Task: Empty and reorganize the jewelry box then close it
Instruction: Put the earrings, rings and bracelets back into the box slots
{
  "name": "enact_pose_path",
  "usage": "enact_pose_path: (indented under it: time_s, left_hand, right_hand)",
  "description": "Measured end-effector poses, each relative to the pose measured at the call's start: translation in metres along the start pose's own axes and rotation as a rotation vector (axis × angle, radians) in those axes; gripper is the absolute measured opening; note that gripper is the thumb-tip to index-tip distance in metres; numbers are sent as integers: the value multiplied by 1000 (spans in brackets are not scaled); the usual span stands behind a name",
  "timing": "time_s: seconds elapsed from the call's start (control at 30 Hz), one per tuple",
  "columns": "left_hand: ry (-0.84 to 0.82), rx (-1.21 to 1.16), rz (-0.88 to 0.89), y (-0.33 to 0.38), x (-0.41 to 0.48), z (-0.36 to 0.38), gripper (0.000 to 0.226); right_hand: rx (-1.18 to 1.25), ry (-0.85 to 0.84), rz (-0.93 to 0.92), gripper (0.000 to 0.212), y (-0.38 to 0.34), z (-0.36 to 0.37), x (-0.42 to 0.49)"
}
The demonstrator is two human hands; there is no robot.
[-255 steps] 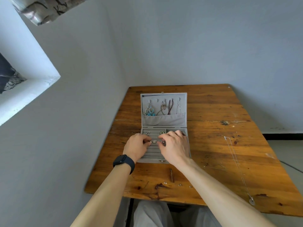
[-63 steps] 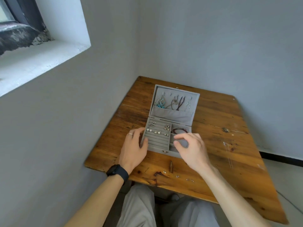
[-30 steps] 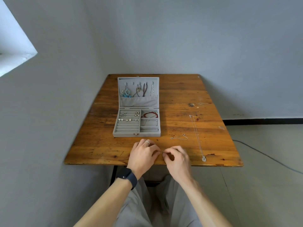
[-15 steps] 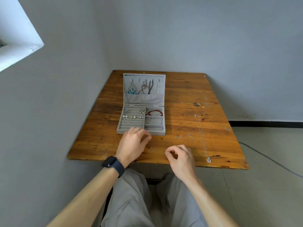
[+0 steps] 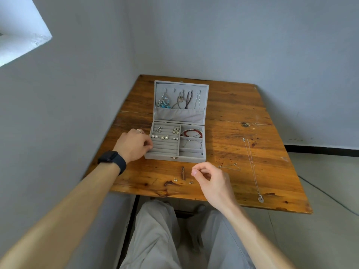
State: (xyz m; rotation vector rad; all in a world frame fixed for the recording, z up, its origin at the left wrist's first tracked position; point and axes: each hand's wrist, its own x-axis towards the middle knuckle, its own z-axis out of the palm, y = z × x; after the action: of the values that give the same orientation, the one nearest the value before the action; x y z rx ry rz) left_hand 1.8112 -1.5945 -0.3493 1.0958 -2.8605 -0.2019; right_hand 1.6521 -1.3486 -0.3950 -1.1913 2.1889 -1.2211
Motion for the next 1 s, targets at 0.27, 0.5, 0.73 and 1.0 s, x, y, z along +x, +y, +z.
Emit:
enact_pose_path:
  time_s: [0.27,0.5,0.73,1.0]
  left_hand:
    - [-75,121,25,0,20,-3,6]
    - [-4,43,-46,4,10,9,12]
    - [138,-33,78,-17,-28,38,37]
    - [261,-32,9,-18,-54,74,49]
  right_hand:
    - [-1,-33,2,4,-5,2,13]
    - [-57,-101,-105,9,-38,13,54]
    - [-287,-223,-188,10,-59,50,108]
    - [-504,-326,-191,14,-65,90,132]
